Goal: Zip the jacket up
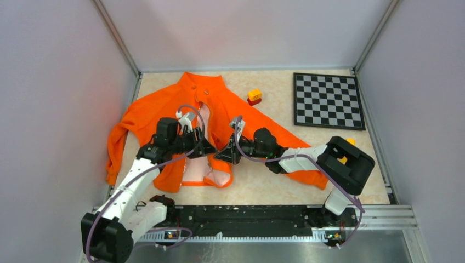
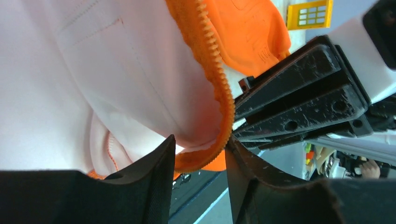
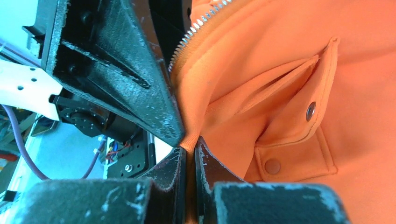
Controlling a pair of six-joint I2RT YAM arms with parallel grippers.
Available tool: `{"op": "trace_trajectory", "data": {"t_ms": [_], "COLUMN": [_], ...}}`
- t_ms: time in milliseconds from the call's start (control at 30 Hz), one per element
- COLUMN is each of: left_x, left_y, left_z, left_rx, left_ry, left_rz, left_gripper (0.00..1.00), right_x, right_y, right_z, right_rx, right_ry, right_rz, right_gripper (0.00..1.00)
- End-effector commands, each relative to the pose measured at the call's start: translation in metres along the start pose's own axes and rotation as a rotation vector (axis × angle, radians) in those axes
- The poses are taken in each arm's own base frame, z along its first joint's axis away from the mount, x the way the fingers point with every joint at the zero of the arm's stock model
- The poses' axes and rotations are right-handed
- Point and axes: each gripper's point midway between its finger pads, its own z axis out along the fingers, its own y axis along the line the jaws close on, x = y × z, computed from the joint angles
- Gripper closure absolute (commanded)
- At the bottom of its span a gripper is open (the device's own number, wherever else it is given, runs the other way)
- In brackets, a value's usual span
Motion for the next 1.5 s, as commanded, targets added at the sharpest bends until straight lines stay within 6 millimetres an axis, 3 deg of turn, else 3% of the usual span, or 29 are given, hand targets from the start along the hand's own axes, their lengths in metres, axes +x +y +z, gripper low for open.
{"op": "trace_trajectory", "data": {"t_ms": [0, 267, 533, 667, 800, 933, 1067, 1467], "left_x": [0.010, 0.014, 0.010, 0.009, 0.005, 0.000, -0.002, -0.007], "left_y": [-0.020, -0.027, -0.030, -0.031, -0.032, -0.035, -0.036, -0.040], "left_z": [-0.003, -0.002, -0.007, -0.007, -0.007, -0.008, -0.009, -0.011], "left_rx": [0.139, 0.199, 0.178, 0.180, 0.180, 0.181, 0.175, 0.174], "left_ry": [0.012, 0.041, 0.048, 0.055, 0.042, 0.024, 0.019, 0.022], "left_rz": [-0.003, -0.013, 0.022, 0.044, 0.063, 0.073, 0.073, 0.073], "left_gripper": [0.56, 0.78, 1.00, 1.00, 1.00, 1.00, 1.00, 1.00], "right_x": [-0.023, -0.023, -0.026, -0.038, -0.040, -0.041, -0.032, -0.017], "right_y": [0.014, 0.004, -0.028, -0.018, 0.003, 0.032, 0.047, 0.032], "right_z": [-0.001, 0.000, -0.022, -0.038, -0.044, -0.039, -0.026, -0.013], "right_rx": [-0.112, -0.065, 0.204, 0.236, 0.203, 0.090, 0.012, 0.030], "right_ry": [-0.081, -0.083, -0.071, -0.082, -0.072, -0.076, -0.057, -0.064], "right_rz": [-0.004, 0.027, 0.051, 0.051, 0.049, 0.056, 0.049, 0.025], "right_gripper": [1.00, 0.99, 0.69, 0.51, 0.45, 0.45, 0.53, 0.49]}}
